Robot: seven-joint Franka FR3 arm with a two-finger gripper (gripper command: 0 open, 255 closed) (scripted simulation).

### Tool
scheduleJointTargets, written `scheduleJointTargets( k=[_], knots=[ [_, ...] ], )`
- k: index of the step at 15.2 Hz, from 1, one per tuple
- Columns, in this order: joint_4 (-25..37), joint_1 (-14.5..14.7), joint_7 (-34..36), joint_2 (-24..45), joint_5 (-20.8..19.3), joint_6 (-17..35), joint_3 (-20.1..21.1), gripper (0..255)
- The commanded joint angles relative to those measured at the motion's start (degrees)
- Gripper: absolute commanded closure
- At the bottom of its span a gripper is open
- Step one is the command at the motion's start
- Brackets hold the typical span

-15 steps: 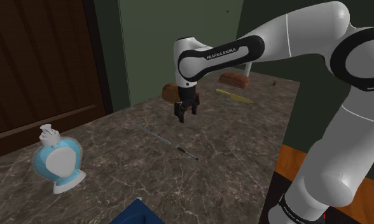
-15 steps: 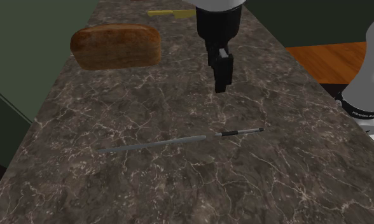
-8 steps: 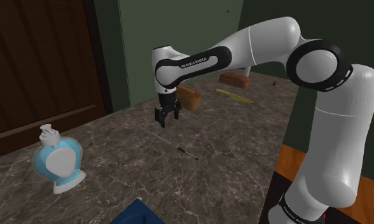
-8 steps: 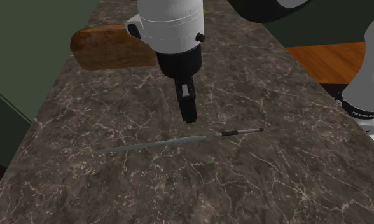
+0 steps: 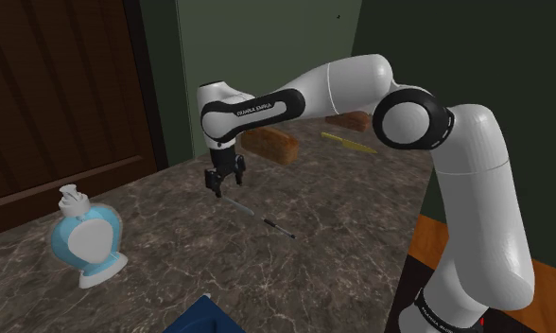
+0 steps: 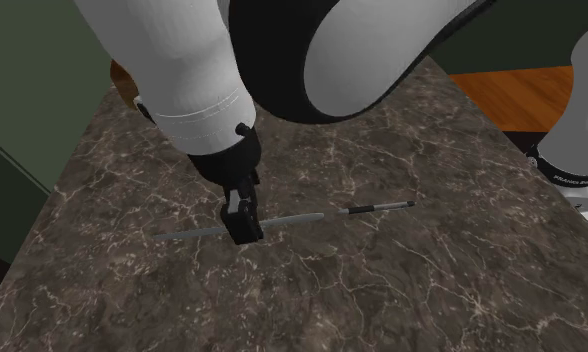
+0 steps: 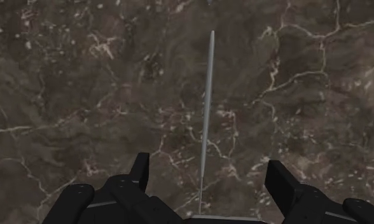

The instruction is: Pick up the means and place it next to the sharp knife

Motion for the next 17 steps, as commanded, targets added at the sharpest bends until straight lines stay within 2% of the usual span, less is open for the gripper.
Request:
scheduleJointTargets(
  k=[1, 6, 13, 14, 17],
  knots=[
    [-0.7, 0.0, 0.1, 0.5, -0.1, 1.2, 0.0, 0],
    [-3.5, -0.1, 0.3, 1.0, -0.2, 4.5, -0.1, 0],
    [-3.5, -0.1, 0.3, 1.0, -0.2, 4.5, -0.1, 0],
    [-3.5, -0.1, 0.3, 1.0, -0.2, 4.5, -0.1, 255],
    [-3.5, -0.1, 0.3, 1.0, -0.2, 4.5, -0.1, 255]
  ],
)
